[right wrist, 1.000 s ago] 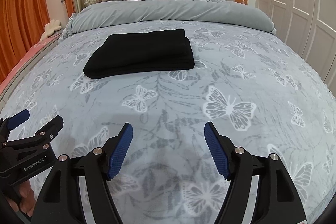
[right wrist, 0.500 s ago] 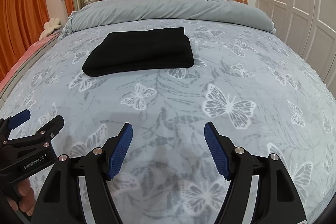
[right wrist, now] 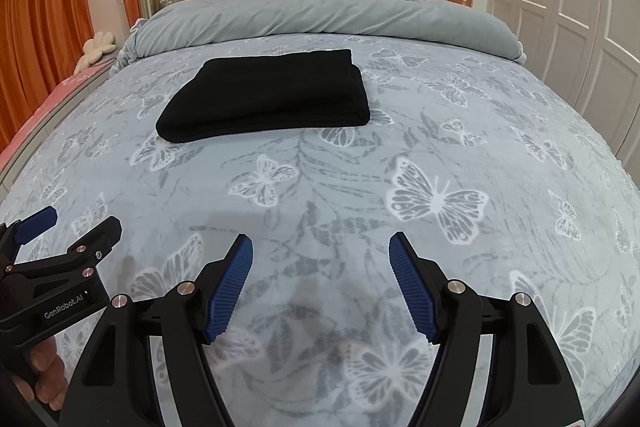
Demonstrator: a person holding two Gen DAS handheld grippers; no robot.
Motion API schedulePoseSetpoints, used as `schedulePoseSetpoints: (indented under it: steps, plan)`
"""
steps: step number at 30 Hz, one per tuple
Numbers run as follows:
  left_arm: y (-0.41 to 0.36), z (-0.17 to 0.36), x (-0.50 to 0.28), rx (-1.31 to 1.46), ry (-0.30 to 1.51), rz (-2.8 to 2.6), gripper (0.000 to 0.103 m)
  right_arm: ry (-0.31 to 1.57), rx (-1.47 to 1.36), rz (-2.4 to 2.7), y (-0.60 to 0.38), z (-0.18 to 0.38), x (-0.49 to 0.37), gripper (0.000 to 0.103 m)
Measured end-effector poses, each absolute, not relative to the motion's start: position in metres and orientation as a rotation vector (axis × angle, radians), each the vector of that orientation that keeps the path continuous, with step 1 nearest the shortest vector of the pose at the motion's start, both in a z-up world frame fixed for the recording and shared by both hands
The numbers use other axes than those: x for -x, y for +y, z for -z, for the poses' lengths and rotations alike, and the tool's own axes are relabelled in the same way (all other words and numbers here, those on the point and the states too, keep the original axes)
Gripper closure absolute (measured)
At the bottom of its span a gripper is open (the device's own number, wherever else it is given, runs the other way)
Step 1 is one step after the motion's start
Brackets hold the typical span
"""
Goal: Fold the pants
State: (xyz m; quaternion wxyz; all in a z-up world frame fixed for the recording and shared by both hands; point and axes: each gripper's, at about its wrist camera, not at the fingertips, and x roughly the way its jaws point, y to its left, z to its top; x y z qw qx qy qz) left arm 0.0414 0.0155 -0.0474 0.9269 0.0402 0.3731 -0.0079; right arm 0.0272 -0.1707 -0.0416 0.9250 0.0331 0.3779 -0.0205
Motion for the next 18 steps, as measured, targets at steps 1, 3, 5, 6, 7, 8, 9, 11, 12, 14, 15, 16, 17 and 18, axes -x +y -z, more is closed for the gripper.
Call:
schedulePoseSetpoints:
  steps: [1, 3, 5, 6, 7, 8, 9, 11, 12, 14, 15, 16, 17, 18]
  plan:
    - [0.0157, 0.0481, -0.0414, -0.081, 0.765, 0.017, 0.005, 0.777, -0.067, 0.042, -0.172, 0.0423, -0.0265, 0.034]
    - [0.0152, 0.049, -0.0412, -0.083, 0.764, 0.016, 0.005, 0.781, -0.065, 0.038, -0.174, 0.0443, -0.0266, 0.034]
    - [0.0145, 0.049, -0.0404, -0.087, 0.76, 0.016, 0.005, 0.78, -0.062, 0.037, -0.1746, 0.0446, -0.0267, 0.034]
    - [0.014, 0.0491, -0.0401, -0.087, 0.758, 0.02, 0.005, 0.78, -0.062, 0.036, -0.1766, 0.0452, -0.0256, 0.034]
    - [0.0136, 0.0493, -0.0398, -0.085, 0.757, 0.021, 0.005, 0.781, -0.064, 0.036, -0.1744, 0.0447, -0.0268, 0.034]
    - [0.0139, 0.0498, -0.0398, -0.083, 0.758, 0.026, 0.005, 0.782, -0.064, 0.037, -0.174, 0.0445, -0.0269, 0.034]
    - [0.0143, 0.0502, -0.04, -0.08, 0.76, 0.027, 0.005, 0.782, -0.064, 0.037, -0.1741, 0.0446, -0.0267, 0.034]
    - [0.0136, 0.0501, -0.0405, -0.085, 0.76, 0.027, 0.005, 0.782, -0.062, 0.036, -0.1737, 0.0444, -0.0269, 0.034]
    - [0.0141, 0.0505, -0.0403, -0.088, 0.759, 0.024, 0.005, 0.781, -0.062, 0.037, -0.1739, 0.0444, -0.0267, 0.034]
    - [0.0137, 0.0503, -0.04, -0.089, 0.759, 0.023, 0.005, 0.782, -0.062, 0.036, -0.1737, 0.0445, -0.0269, 0.034]
    - [0.0135, 0.0505, -0.0399, -0.09, 0.76, 0.022, 0.005, 0.781, -0.062, 0.037, -0.1743, 0.0448, -0.0264, 0.034]
    - [0.0134, 0.0505, -0.0398, -0.09, 0.76, 0.021, 0.005, 0.782, -0.062, 0.036, -0.1738, 0.0446, -0.0268, 0.034]
    - [0.0133, 0.0503, -0.04, -0.089, 0.76, 0.023, 0.005, 0.784, -0.062, 0.036, -0.1757, 0.0455, -0.0258, 0.034]
    - [0.0133, 0.0503, -0.0399, -0.091, 0.761, 0.023, 0.005, 0.782, -0.062, 0.037, -0.1743, 0.0449, -0.0262, 0.034]
